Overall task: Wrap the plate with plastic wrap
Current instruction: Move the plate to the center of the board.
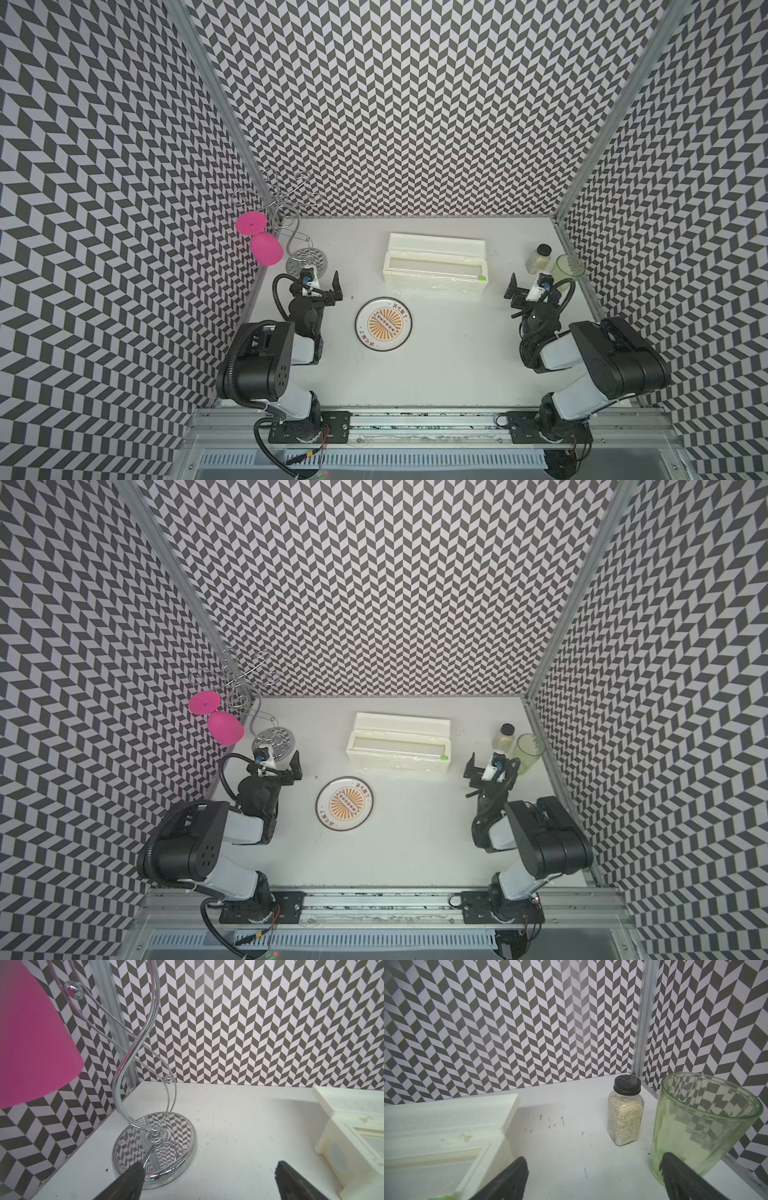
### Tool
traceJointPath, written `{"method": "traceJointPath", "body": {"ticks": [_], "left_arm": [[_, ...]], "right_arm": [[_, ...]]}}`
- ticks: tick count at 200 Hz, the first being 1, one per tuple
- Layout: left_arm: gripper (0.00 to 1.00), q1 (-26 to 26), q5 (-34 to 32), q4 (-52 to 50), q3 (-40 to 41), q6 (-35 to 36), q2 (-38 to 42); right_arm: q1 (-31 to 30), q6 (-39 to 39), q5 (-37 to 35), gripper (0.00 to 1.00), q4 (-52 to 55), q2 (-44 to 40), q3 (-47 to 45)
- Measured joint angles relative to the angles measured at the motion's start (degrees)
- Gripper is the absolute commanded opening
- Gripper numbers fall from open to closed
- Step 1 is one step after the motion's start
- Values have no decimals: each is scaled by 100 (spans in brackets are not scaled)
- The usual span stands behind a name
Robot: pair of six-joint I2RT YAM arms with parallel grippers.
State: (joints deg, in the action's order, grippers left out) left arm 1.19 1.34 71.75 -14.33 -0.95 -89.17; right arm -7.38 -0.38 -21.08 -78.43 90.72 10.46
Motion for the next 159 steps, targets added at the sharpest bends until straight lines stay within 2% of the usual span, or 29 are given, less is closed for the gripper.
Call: {"method": "traceJointPath", "body": {"ticks": [30,119,140,159], "left_arm": [[99,188,393,50,31,-17,0],[99,286,713,192,114,-28,0],[99,236,664,179,133,-11,44],[99,-85,208,-101,190,76,496]], "right_arm": [[2,0,0,100,-2,0,0],[24,11,52,100,20,0,17],[98,48,153,100,44,-2,35],[61,24,164,100,299,-278,31]]}}
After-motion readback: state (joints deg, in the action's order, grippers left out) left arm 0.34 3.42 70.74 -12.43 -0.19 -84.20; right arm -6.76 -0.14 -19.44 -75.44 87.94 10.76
